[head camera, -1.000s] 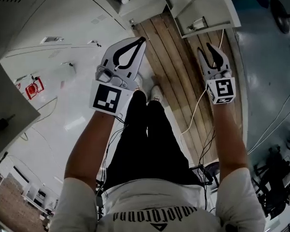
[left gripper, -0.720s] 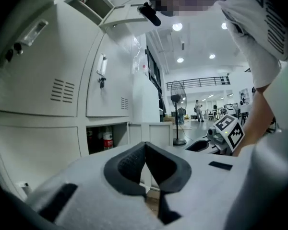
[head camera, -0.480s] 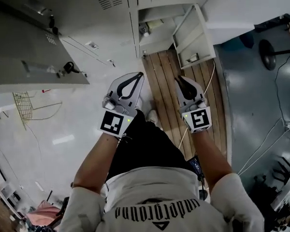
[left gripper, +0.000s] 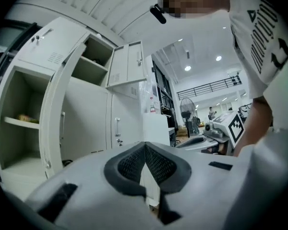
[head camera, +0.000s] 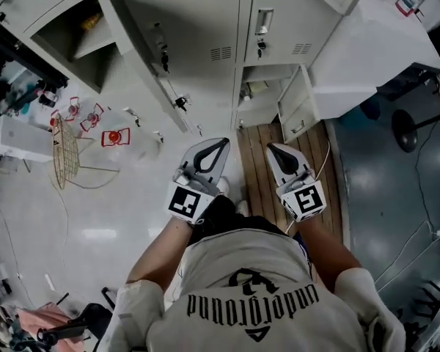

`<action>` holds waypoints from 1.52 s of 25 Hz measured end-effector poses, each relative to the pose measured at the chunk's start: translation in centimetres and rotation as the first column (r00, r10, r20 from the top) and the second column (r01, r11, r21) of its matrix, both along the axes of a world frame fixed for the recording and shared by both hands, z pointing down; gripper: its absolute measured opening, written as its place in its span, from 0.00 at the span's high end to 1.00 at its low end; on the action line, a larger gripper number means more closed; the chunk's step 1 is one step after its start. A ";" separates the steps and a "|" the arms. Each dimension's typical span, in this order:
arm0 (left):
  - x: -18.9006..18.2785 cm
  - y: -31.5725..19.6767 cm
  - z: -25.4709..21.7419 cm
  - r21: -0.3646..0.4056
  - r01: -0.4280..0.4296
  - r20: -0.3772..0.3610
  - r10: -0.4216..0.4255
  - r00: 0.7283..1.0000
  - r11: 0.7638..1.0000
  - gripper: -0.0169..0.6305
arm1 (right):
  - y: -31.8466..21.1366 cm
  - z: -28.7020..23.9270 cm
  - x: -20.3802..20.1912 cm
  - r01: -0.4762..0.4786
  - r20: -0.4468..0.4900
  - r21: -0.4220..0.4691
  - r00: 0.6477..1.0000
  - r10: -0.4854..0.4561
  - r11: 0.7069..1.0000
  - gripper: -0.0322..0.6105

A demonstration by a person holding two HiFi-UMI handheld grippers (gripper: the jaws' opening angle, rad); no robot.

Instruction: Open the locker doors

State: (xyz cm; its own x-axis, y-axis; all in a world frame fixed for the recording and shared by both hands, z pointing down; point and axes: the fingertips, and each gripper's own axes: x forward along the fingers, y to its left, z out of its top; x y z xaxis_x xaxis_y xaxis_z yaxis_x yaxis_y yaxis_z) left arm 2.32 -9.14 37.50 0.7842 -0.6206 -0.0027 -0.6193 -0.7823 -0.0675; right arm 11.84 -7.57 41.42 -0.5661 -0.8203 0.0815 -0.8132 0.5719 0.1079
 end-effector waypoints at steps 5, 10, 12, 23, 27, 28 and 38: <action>-2.4 1.9 -4.3 0.020 0.057 -0.001 -0.057 0.998 0.998 0.96 | 1.1 -5.0 -1.7 0.062 0.039 0.057 0.997 -0.064 0.996 0.94; -4.5 3.8 -6.9 0.032 0.117 -0.016 -0.117 0.993 0.993 0.96 | 1.2 -8.1 -2.8 0.102 0.062 0.076 0.992 -0.107 0.992 0.94; -5.5 4.3 -7.4 0.034 0.134 -0.008 -0.134 0.991 0.990 0.96 | 1.3 -9.1 -3.6 0.122 0.064 0.088 0.990 -0.128 0.989 0.94; -10.5 9.1 -9.5 0.069 0.088 -0.001 -0.088 0.996 0.994 0.96 | 6.7 -10.8 -9.5 0.172 0.033 0.103 0.984 -0.177 0.980 0.94; -14.3 12.4 -9.1 0.054 0.079 0.001 -0.079 0.997 0.995 0.96 | 9.8 -11.0 -12.3 0.166 0.025 0.104 0.985 -0.169 0.981 0.94; -15.2 13.3 -9.0 0.052 0.078 0.001 -0.078 0.997 0.996 0.96 | 10.7 -10.9 -12.9 0.160 0.026 0.101 0.986 -0.163 0.982 0.94; -25.8 24.7 -9.0 0.050 0.060 0.000 -0.060 0.998 0.997 0.96 | 21.8 -10.3 -21.7 0.119 0.021 0.079 0.992 -0.121 0.990 0.94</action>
